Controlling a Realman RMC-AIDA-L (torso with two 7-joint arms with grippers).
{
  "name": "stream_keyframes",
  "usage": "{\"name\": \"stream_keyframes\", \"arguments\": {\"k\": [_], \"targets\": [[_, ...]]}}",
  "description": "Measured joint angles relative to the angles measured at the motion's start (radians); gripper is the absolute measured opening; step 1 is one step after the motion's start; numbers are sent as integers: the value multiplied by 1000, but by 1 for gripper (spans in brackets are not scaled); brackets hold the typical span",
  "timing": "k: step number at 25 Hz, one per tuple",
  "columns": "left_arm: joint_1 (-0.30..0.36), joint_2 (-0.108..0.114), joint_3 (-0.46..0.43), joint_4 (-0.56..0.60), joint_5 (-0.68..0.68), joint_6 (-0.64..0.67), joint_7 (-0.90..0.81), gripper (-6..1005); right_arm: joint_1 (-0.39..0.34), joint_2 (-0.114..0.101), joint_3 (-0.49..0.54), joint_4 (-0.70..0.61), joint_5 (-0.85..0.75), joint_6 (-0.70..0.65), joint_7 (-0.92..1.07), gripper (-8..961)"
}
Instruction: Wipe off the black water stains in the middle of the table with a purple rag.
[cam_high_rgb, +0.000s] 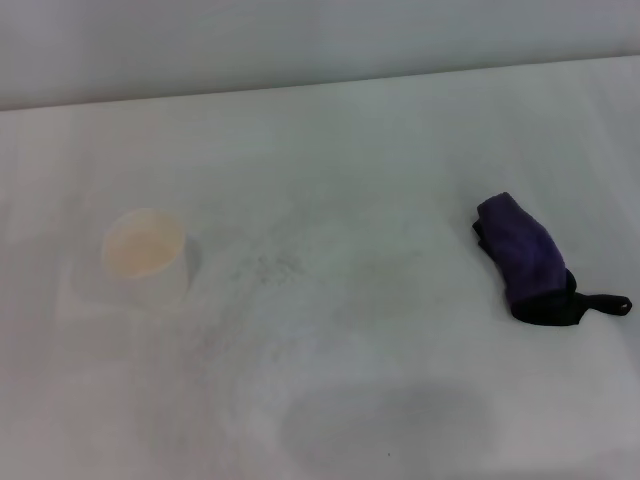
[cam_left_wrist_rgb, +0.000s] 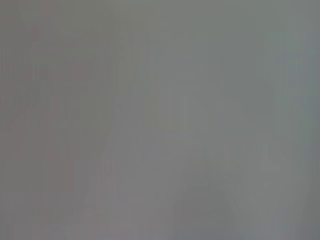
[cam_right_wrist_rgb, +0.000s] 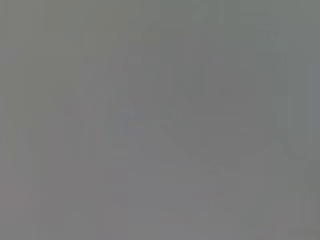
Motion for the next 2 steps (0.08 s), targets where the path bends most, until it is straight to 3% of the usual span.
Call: {"name": "stream_keyframes", "arguments": {"k": [2], "targets": [[0, 1, 1, 2, 4, -1, 0, 876, -3, 0, 0, 2, 0, -9, -1, 456]]}}
